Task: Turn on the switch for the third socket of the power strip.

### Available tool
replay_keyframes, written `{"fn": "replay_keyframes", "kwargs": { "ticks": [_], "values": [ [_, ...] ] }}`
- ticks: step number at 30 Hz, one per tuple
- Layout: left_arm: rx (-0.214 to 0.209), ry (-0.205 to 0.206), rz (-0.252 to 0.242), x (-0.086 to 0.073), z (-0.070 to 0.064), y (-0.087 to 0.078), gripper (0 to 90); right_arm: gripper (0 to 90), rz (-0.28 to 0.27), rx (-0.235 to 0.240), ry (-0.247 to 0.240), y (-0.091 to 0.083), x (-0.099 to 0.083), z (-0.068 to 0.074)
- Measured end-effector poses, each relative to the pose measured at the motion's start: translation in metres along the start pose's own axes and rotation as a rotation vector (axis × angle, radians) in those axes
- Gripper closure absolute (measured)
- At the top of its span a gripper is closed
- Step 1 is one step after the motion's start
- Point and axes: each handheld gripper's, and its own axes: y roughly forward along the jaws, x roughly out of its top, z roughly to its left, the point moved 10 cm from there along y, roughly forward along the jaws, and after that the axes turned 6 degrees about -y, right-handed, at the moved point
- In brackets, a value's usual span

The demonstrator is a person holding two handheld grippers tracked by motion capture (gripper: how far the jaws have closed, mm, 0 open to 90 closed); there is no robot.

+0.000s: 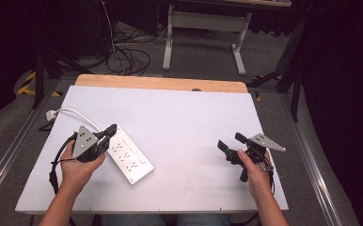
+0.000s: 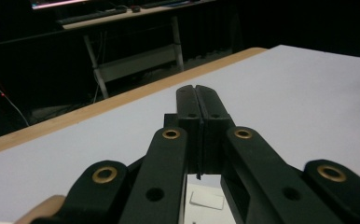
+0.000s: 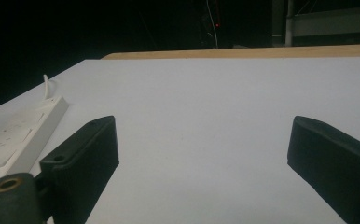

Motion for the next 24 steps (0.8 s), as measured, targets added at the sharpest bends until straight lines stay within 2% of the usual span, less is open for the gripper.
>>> {"fn": "replay_keyframes", "kwargs": {
  "ticks": [5,13,24],
  "values": [
    [0.027,-0.013,-0.018,0.001,0.005,-0.002,87.5,9.2,0.003,0.004,0.004,0.001,0.000,0.000],
    [0.060,-0.005,-0.038,0.004,0.011,-0.007,85.4,9.2,0.005,0.006,0.002,0.003,-0.001,0.000],
    [0.132,-0.015,-0.056,0.005,0.025,-0.016,82.5,9.2,0.009,0.017,0.004,0.007,-0.001,0.001]
  ]
}}
